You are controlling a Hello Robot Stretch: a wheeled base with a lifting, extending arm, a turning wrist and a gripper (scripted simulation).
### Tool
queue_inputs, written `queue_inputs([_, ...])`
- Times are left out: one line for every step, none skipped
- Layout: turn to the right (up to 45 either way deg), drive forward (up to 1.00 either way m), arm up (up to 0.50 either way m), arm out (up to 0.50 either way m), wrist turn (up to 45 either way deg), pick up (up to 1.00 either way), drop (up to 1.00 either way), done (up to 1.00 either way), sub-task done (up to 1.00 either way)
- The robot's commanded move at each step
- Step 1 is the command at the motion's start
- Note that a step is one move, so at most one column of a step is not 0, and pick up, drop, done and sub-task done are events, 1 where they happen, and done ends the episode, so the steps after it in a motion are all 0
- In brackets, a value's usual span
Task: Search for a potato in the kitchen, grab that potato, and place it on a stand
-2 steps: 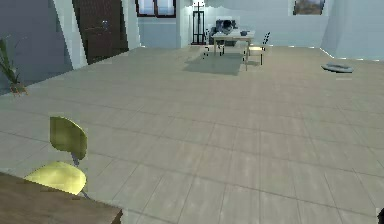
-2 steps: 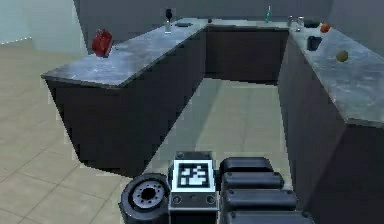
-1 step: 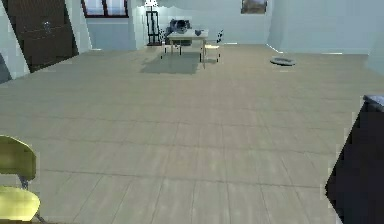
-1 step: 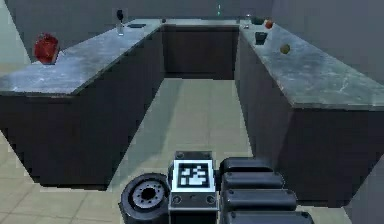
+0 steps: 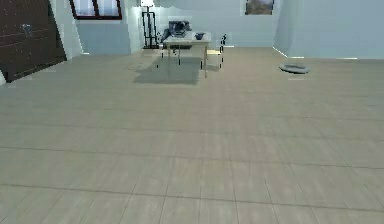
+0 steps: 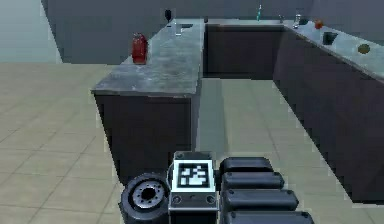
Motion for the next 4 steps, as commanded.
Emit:
queue_inputs([-42.0, 0.0, 0.0, 0.0, 0.0, 0.0, 0.0, 0.0, 0.0])
queue_inputs([0.0, 0.8, 0.0, 0.0, 0.0, 0.0, 0.0, 0.0, 0.0])
queue_inputs([-42.0, 0.0, 0.0, 0.0, 0.0, 0.0, 0.0, 0.0, 0.0])
queue_inputs([0.0, 0.7, 0.0, 0.0, 0.0, 0.0, 0.0, 0.0, 0.0])
